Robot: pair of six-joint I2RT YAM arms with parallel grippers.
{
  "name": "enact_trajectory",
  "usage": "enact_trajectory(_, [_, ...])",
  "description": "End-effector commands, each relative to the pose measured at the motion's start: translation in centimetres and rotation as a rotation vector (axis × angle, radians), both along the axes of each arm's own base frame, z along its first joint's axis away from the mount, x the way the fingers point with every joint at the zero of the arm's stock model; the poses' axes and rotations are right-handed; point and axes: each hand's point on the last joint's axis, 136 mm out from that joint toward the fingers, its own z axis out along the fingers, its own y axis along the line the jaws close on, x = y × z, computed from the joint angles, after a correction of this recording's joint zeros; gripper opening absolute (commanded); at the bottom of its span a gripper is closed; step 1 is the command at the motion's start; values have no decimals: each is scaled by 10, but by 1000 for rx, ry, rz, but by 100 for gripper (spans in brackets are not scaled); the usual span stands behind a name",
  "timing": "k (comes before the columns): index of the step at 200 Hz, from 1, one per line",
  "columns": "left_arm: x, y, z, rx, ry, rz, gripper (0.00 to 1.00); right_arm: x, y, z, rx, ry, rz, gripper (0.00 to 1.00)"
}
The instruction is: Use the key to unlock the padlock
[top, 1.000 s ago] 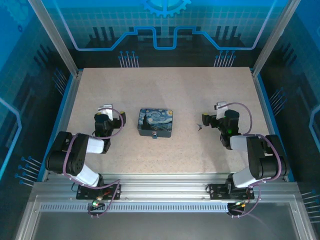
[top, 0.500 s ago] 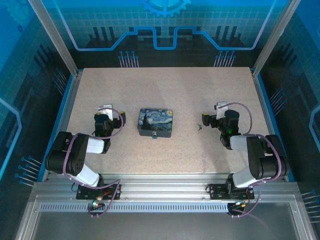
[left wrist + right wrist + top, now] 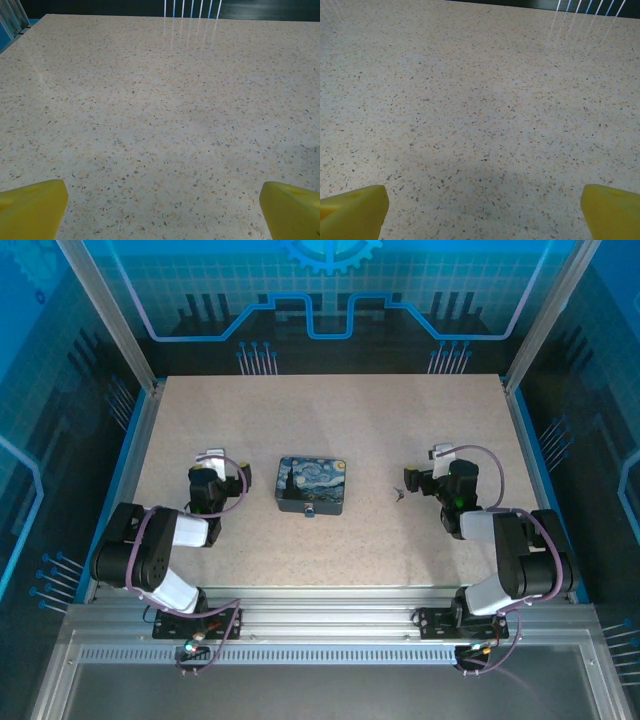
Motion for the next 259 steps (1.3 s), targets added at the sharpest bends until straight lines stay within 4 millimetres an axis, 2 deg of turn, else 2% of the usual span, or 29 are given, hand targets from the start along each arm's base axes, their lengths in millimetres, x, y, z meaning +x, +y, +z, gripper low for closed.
enact_trajectory(1, [7, 3, 15, 8, -53, 10, 99, 7, 3, 10, -11, -37, 8, 100])
enact_trajectory(73, [9, 6, 18, -11, -47, 8, 99, 9, 1, 13, 0, -30, 5, 100])
enact_trajectory(88, [8, 7, 28, -11, -13, 21, 99, 11, 3, 32, -2, -2, 21, 100])
enact_trajectory(111, [13, 13, 53, -9, 35, 62, 99, 10, -4, 55, 14, 18, -30, 100])
enact_trajectory(144, [12, 15, 97, -163, 11, 132, 99, 2, 6, 92, 140, 19, -23, 100])
enact_trajectory(156, [11, 12, 106, -230, 42, 143, 99, -5, 13, 111, 211, 12, -5, 100])
enact_trajectory(169, [8, 2, 110, -304, 86, 118, 99, -14, 22, 126, 336, 48, 13, 100])
enact_trajectory(181, [4, -11, 110, -376, 126, 71, 99, -22, 19, 119, 493, 166, -96, 100])
enact_trajectory(191, [1, -29, 109, -442, 153, -13, 99, -25, 41, 120, 569, 238, 37, 100])
enact_trajectory(210, [-5, -58, 102, -590, 210, -120, 99, -34, 73, 112, 580, 351, 173, 99])
enact_trajectory(233, [-14, -85, 82, -721, 311, -194, 99, -46, 91, 103, 558, 390, 182, 96])
enact_trajectory(259, [-26, -109, 54, -775, 430, -242, 95, -60, 111, 91, 594, 450, 194, 92])
